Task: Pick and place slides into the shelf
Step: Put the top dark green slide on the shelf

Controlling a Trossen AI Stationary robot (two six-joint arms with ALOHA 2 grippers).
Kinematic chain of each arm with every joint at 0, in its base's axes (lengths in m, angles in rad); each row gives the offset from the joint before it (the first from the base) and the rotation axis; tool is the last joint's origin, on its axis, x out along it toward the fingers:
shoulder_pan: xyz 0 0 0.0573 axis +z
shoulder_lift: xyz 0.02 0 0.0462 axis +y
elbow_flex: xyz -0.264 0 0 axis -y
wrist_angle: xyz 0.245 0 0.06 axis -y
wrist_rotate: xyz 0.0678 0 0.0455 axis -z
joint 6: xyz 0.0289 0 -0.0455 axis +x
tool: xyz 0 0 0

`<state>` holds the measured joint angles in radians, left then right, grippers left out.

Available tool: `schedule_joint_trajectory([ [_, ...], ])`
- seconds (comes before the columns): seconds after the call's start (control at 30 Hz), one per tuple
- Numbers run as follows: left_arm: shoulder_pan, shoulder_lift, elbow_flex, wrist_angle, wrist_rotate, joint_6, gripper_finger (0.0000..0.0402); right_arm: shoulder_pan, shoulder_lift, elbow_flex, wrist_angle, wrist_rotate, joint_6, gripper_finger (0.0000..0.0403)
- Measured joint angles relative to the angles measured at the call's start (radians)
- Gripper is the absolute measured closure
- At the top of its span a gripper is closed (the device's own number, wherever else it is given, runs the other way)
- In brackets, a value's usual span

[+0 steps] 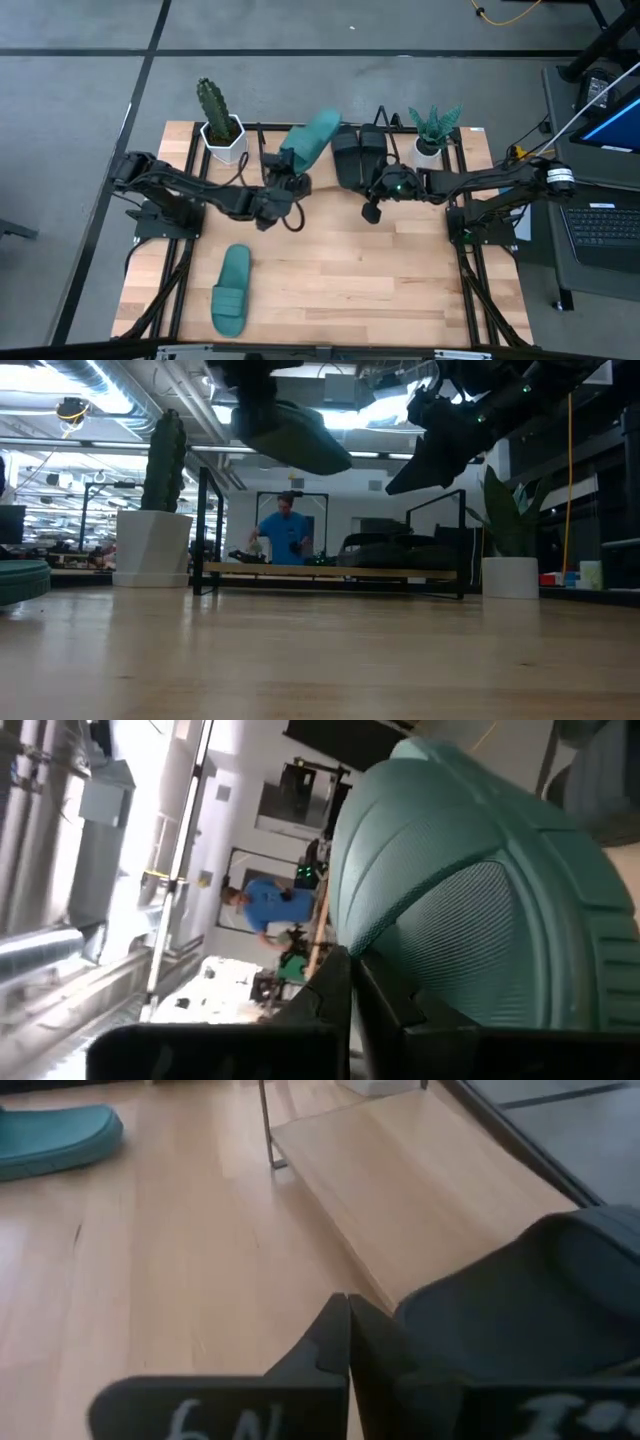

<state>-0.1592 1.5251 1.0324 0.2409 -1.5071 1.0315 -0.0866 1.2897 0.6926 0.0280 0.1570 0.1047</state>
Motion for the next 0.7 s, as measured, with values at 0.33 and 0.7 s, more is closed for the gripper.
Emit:
schedule_joint_trajectory([
  [0.33,0.064,0.115,0.144,-0.047,-0.015,0.027,0.0401,0.055,0.117,0.0,0.01,0.028,0.026,0.0401],
  [0.7,0.093,0.211,0.147,-0.054,-0.027,-0.02,0.0401,0.066,0.16,0.0,0.118,-0.01,-0.045,0.0401],
])
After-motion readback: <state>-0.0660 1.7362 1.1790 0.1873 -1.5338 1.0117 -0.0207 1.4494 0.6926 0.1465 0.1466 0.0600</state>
